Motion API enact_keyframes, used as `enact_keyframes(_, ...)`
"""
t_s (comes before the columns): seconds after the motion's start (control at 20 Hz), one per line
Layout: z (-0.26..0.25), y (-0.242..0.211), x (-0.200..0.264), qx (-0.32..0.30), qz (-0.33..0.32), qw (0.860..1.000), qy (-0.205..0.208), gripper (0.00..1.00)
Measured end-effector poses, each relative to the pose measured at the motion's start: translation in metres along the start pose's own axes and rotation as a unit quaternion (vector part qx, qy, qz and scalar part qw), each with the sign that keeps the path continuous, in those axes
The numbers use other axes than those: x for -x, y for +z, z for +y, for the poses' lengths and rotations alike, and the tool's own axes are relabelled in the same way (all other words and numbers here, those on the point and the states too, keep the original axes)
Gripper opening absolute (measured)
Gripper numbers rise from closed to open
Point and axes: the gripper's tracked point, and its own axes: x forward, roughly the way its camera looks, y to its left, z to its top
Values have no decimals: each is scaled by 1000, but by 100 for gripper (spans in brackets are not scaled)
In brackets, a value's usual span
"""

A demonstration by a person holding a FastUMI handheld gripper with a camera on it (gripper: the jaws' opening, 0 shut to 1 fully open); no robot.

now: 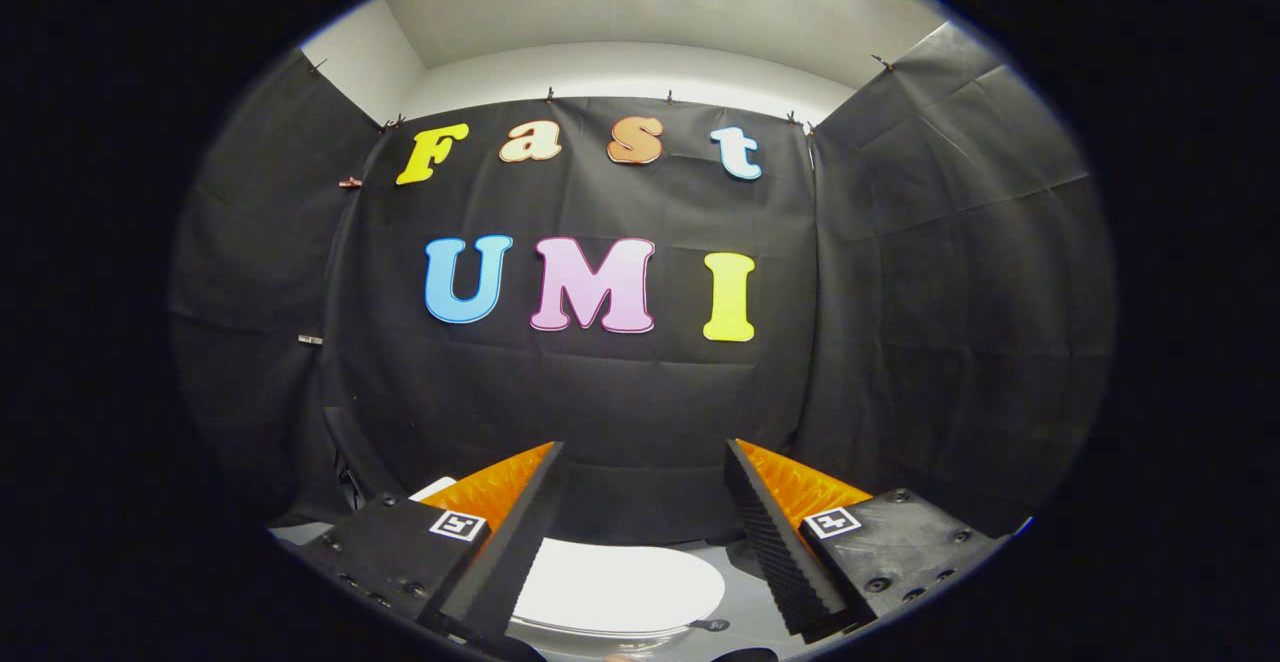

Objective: Open the toilet lid.

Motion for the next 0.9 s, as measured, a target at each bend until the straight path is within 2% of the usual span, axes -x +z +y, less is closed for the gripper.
enact_keyframes(0.5,-2,-7,0,-1,10,1000,-1,99)
enact_keyframes(0.9,-26,-8,-2,-16,13,1000,-18,100)
